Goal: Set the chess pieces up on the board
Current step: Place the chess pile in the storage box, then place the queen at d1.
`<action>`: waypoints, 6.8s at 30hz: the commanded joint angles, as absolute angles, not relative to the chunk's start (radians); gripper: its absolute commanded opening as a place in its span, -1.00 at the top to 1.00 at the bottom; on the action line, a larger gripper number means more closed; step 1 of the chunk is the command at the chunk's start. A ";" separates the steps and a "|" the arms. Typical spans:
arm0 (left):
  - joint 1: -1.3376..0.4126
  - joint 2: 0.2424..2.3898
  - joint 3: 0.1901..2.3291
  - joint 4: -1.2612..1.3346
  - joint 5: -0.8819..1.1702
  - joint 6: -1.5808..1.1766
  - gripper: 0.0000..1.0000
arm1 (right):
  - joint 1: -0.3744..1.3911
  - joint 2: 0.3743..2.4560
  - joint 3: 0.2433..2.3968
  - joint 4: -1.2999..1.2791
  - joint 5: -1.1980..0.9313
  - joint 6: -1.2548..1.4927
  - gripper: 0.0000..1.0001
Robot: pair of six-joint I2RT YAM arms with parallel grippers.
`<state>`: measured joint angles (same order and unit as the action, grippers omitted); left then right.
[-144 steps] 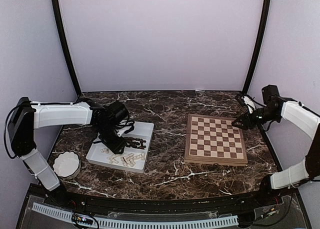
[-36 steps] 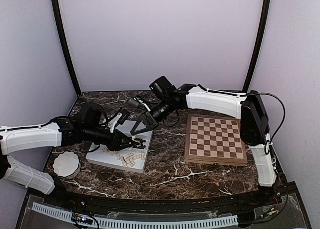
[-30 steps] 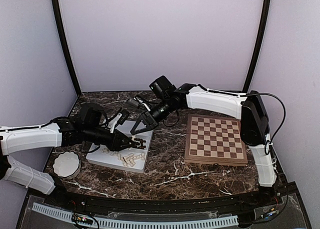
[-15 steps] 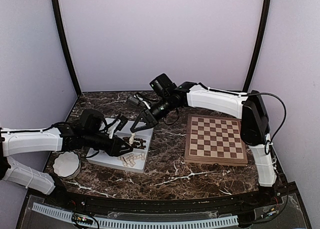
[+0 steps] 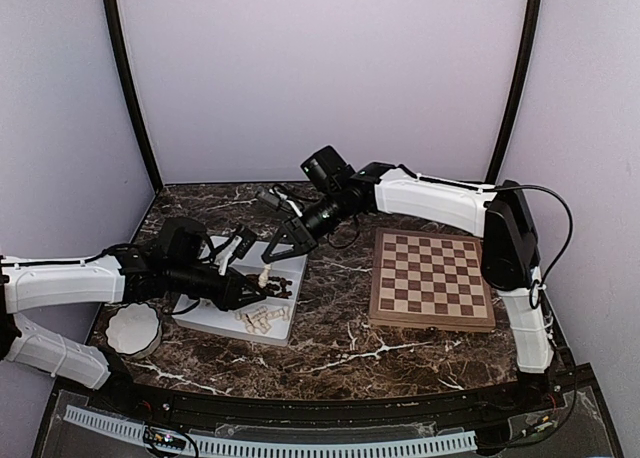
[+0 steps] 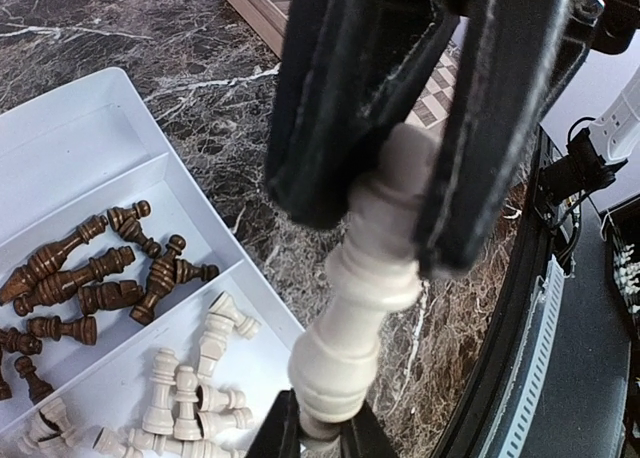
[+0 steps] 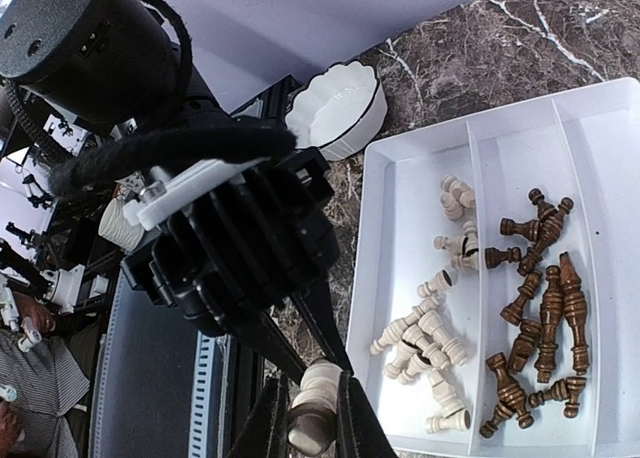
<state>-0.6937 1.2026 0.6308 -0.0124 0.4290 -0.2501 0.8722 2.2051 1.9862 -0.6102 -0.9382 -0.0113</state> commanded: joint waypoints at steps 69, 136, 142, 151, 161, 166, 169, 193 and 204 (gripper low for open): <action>-0.690 1.604 1.154 -0.785 0.223 -0.207 0.03 | 0.078 1.003 0.759 -0.911 -0.233 -0.714 1.00; -0.692 1.586 1.151 -0.675 0.258 -0.252 0.03 | 0.385 1.261 0.771 -0.609 -0.401 -0.641 1.00; -0.691 1.579 1.144 -0.670 0.258 -0.258 0.03 | 0.428 1.283 0.778 -0.590 -0.410 -0.632 1.00; -0.692 1.557 1.117 -0.655 0.262 -0.276 0.03 | 0.440 1.333 0.819 -0.569 -0.421 -0.619 1.00; -0.692 1.557 1.111 -0.658 0.262 -0.272 0.03 | 0.448 1.361 0.818 -0.555 -0.420 -0.613 0.96; -0.692 1.558 1.108 -0.655 0.263 -0.273 0.03 | 0.448 1.353 0.813 -0.563 -0.412 -0.617 0.81; -0.692 1.557 1.108 -0.657 0.263 -0.273 0.03 | 0.449 1.352 0.813 -0.578 -0.413 -0.627 0.91; -0.692 1.543 1.101 -0.662 0.260 -0.276 0.02 | 0.449 1.321 0.788 -0.575 -0.403 -0.619 0.63; -0.692 1.497 1.077 -0.708 0.219 -0.298 0.02 | 0.437 1.261 0.942 -0.706 -0.485 -0.587 0.33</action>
<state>-0.6918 1.5681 1.1065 -0.6613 0.2478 -0.2764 0.4397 1.3132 0.8429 -0.6468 -0.4263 -0.6014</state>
